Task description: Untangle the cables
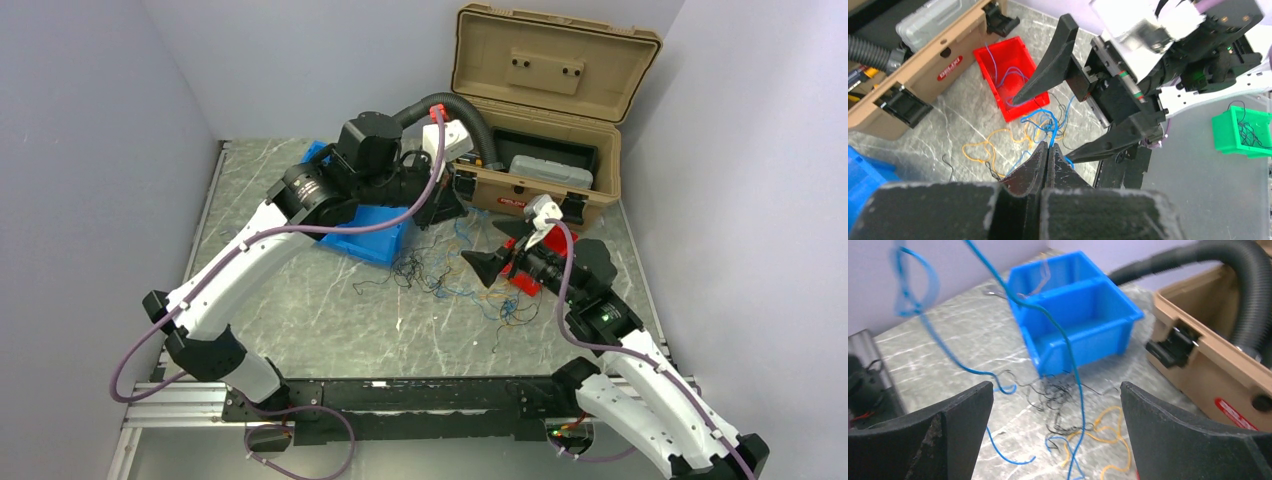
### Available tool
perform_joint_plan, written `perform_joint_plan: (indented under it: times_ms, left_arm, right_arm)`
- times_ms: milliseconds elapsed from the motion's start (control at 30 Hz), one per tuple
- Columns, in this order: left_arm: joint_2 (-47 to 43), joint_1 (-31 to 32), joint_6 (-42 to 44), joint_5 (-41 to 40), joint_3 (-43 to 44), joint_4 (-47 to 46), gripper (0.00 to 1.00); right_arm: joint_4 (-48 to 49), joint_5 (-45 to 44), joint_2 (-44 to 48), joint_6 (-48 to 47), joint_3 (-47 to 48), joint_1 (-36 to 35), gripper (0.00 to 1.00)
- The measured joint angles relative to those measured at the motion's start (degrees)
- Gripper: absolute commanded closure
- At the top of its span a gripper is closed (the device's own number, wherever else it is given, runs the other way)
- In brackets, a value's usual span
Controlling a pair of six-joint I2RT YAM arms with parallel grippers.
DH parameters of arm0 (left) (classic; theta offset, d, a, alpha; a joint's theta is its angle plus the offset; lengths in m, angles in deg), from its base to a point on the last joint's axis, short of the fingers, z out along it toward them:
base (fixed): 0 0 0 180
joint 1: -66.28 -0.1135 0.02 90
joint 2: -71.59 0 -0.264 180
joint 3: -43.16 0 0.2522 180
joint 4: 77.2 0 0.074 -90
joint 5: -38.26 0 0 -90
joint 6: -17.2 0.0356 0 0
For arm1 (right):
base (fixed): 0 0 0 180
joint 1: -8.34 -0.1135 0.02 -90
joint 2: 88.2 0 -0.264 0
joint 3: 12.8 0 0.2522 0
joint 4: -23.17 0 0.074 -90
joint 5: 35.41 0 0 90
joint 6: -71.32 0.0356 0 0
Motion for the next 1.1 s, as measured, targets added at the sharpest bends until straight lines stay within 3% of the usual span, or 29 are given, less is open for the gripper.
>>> perform_joint_plan:
  times_ms: [367,567,1100]
  left_arm:
    - [-0.55,0.00,-0.22,0.61,-1.84,2.14,1.00]
    - [-0.52,0.09,-0.70,1.73,-1.77,2.54,1.00]
    - [1.79,1.84,-1.11,2.99,3.02,6.71,1.00]
  right_arm:
    - [5.03,15.85,-2.05,0.68,-0.11,-1.11,0.05]
    - [6.80,13.86,-2.05,1.57,-0.33,-1.86,0.03]
    - [7.52,9.03,-2.64,0.37,-0.33,-2.54,0.23]
